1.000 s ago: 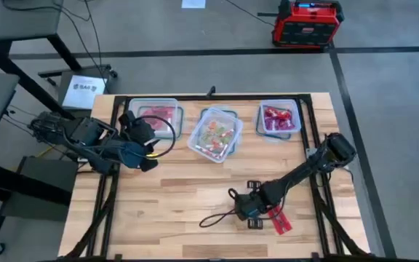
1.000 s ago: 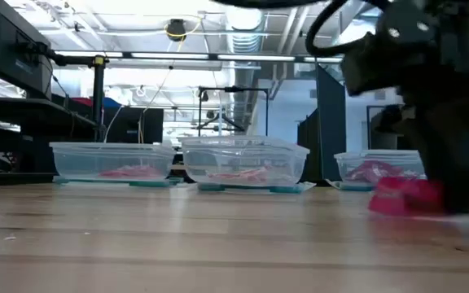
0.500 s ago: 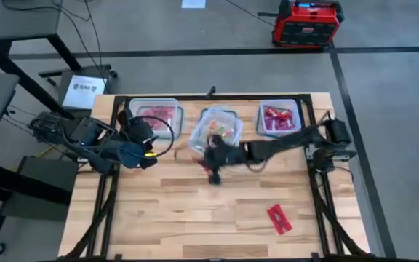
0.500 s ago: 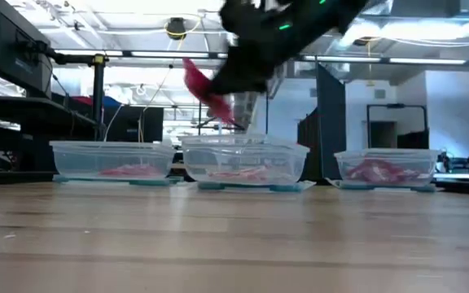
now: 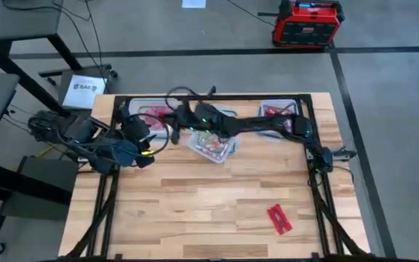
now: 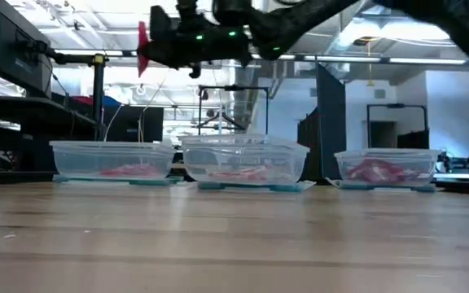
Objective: Sort candy
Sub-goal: Put the left red candy into the transparent bin, then put the red candy into the transparent bin
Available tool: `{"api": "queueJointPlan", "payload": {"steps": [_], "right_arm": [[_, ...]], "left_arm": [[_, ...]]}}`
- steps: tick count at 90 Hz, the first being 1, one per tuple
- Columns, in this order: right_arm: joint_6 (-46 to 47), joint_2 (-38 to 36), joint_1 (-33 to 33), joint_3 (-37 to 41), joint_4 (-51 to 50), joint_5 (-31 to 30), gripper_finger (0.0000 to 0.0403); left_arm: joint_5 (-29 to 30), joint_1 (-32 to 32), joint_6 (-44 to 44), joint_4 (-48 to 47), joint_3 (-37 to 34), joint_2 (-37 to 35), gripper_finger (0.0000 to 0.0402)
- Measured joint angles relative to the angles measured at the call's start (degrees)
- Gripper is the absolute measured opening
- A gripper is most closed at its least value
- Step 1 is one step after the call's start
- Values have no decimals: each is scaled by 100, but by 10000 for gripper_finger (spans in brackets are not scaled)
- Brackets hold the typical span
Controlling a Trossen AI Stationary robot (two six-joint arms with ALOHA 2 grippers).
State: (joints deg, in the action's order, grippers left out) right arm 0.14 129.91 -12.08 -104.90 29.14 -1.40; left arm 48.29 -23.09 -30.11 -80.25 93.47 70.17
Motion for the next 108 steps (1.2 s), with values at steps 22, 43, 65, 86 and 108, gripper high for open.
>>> {"api": "queueJointPlan", "payload": {"steps": [22, 43, 65, 86, 108], "right_arm": [[164, 1288, -429, -2197, -1763, -3, 67], [-498, 1048, -462, -2911, -4127, -13, 158], [-1899, -379, -360, -2905, -7650, 43, 215], [-1765, -1628, -12, -2902, -10673, 337, 215], [-314, -2334, 1422, -2173, -11807, 438, 203]], "left_arm": [[1, 0, 26, -15, 0, 0, 148], [2, 0, -61, -13, 0, 0, 148], [-82, -4, -109, -42, 0, 0, 148], [-108, -4, -180, -42, 0, 0, 148], [-141, -2, -234, -48, -2, 6, 148]]}}
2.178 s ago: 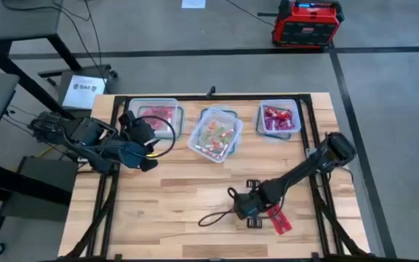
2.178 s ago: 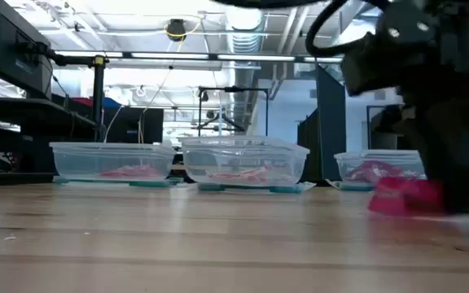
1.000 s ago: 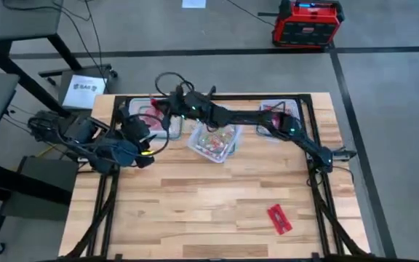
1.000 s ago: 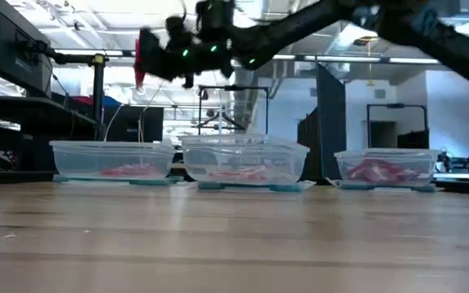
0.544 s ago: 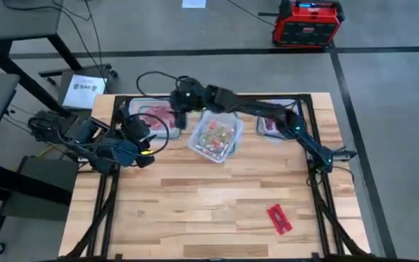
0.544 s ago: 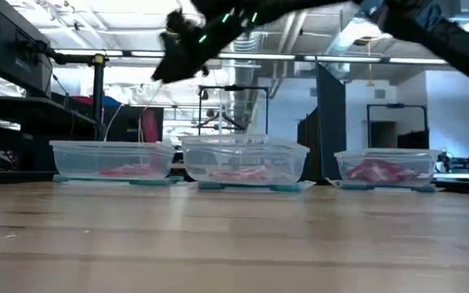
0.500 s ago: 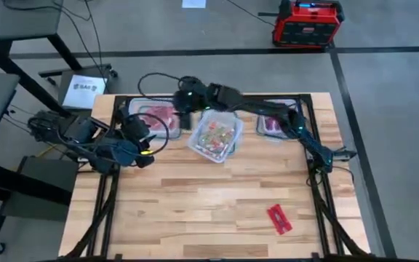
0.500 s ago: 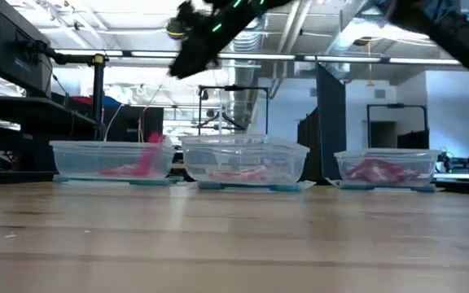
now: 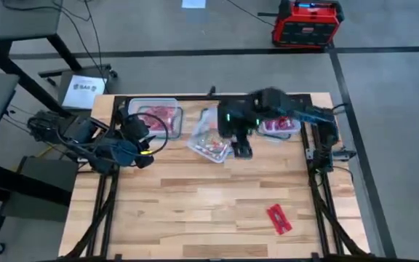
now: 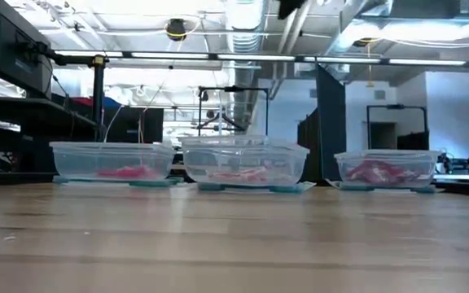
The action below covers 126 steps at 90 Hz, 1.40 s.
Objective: Sort candy
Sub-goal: Put the red candy into the transparent bin
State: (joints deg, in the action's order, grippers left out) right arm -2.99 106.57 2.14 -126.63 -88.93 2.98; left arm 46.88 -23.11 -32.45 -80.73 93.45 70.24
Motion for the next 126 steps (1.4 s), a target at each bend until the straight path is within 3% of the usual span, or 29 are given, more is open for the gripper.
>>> {"api": "queueJointPlan", "payload": {"steps": [17, 26, 39, 50, 68, 81, 95, 103, 114, 126], "right_arm": [[2171, -490, 1416, 1554, -69, -1009, 202], [3508, -657, 2055, 2615, 53, -1184, 202], [5516, -984, 2900, 4125, 585, -983, 202], [6933, -1184, 3466, 5199, 1727, -463, 202], [8298, -1140, 3914, 6350, 3846, -1, 202], [8570, -752, 3927, 6810, 4167, 349, 202], [8207, -407, 3838, 7034, 5099, 848, 190], [7906, -244, 3734, 7023, 5112, 995, 142], [7204, -264, 3525, 7017, 5153, 999, 35], [6140, -520, 3008, 6796, 5098, -17, 18]], "left_arm": [[-41, -12, -119, -2, -4, 26, 148], [-84, -13, -127, -4, -4, 26, 148], [-101, -13, -127, -2, -4, 31, 148], [-106, -13, -157, 3, -4, 31, 148], [-120, -15, -201, 18, -4, 31, 148], [-253, -13, -140, 39, -4, 31, 148], [-268, -13, -112, 32, -4, 28, 148], [-272, -13, -105, 18, -4, 28, 148], [-283, -15, -15, 24, -4, 28, 148], [-283, -13, 57, 26, -4, 28, 148]]}}
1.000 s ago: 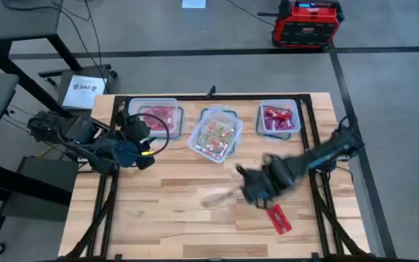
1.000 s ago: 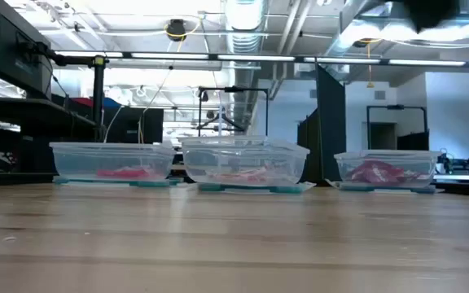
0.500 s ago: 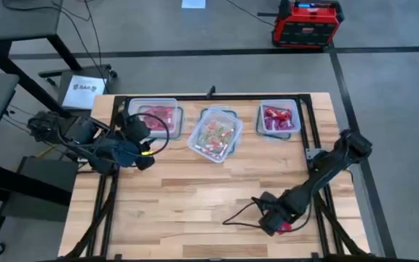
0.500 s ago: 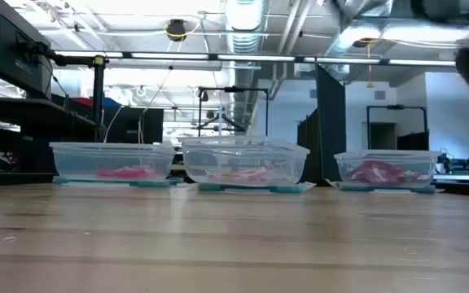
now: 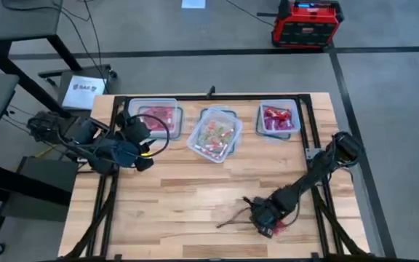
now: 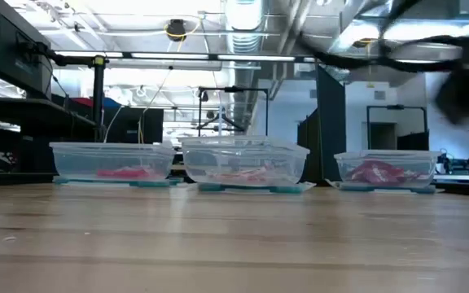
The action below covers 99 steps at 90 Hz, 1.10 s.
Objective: Sort candy
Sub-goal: Put the red candy into the transparent bin
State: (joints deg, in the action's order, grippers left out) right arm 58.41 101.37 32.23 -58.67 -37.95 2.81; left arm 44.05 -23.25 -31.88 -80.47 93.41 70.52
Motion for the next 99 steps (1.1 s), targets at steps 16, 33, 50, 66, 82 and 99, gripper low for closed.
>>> {"api": "queueJointPlan", "payload": {"steps": [16, 33, 50, 66, 82, 99], "right_arm": [[-2287, -383, -1189, -329, 1453, -737, 5], [-4215, -190, -2561, -350, 4776, -754, 2], [-4782, 379, -3678, -638, 7004, -714, 2], [-5297, 1349, -4368, -1995, 7152, -726, 7], [-5717, 2595, -4773, -3818, 6851, -662, 20], [-6196, 3667, -5087, -6038, 4600, -47, 69]], "left_arm": [[1, -1, 6, 4, 0, 0, 148], [4, 0, 81, 12, 2, 0, 148], [13, 0, 125, 0, 2, 0, 148], [28, 56, 295, 2, 2, 0, 148], [50, 206, 358, -7, 2, 0, 148], [52, 324, 255, -8, 2, 0, 148]]}}
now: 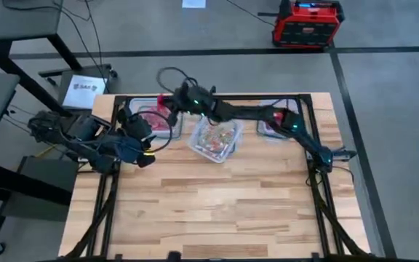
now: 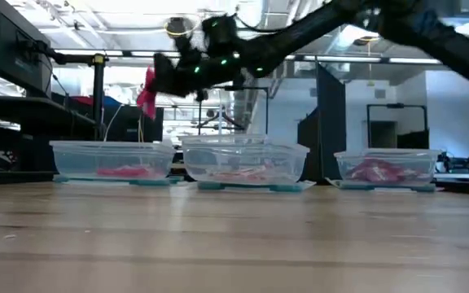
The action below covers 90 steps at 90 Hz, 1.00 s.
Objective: Sort candy
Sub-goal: Put the red candy into the transparent bin, then move the top center transparent bin closer to the center
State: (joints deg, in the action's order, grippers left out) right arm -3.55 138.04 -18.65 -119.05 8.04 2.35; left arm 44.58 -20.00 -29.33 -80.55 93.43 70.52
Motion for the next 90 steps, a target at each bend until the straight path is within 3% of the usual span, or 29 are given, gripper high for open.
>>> {"api": "queueJointPlan", "payload": {"steps": [15, 28, 43, 51, 58, 65, 71, 77, 90], "right_arm": [[-579, -22, -6, -994, -2219, -65, 129], [-1078, -436, -10, -1073, -3017, -41, 166], [-1730, -988, -109, -1070, -4324, 59, 181], [-1757, -1407, -297, -1070, -5450, 800, 181], [-1929, -1783, -500, -959, -6425, 1955, 178], [-2306, -2155, -609, -515, -7238, 3083, 172], [-2442, -2504, -617, 125, -7453, 3431, 164], [-2363, -2926, -603, 888, -7256, 3287, 155], [-1837, -4060, -852, 2681, -6086, 2354, 129]], "left_arm": [[-2, 137, -175, -1, 0, 0, 148], [-4, 182, -287, 20, 0, 0, 148], [20, 240, -458, 48, 0, 0, 148], [26, 314, -537, 50, 0, 0, 148], [39, 413, -508, 59, 7, 71, 148], [37, 593, -394, 71, 7, 214, 148], [22, 801, -179, 69, 7, 387, 148], [-190, 1047, 58, 118, 7, 586, 148], [-1020, 1523, 987, 708, 5, 1140, 148]]}}
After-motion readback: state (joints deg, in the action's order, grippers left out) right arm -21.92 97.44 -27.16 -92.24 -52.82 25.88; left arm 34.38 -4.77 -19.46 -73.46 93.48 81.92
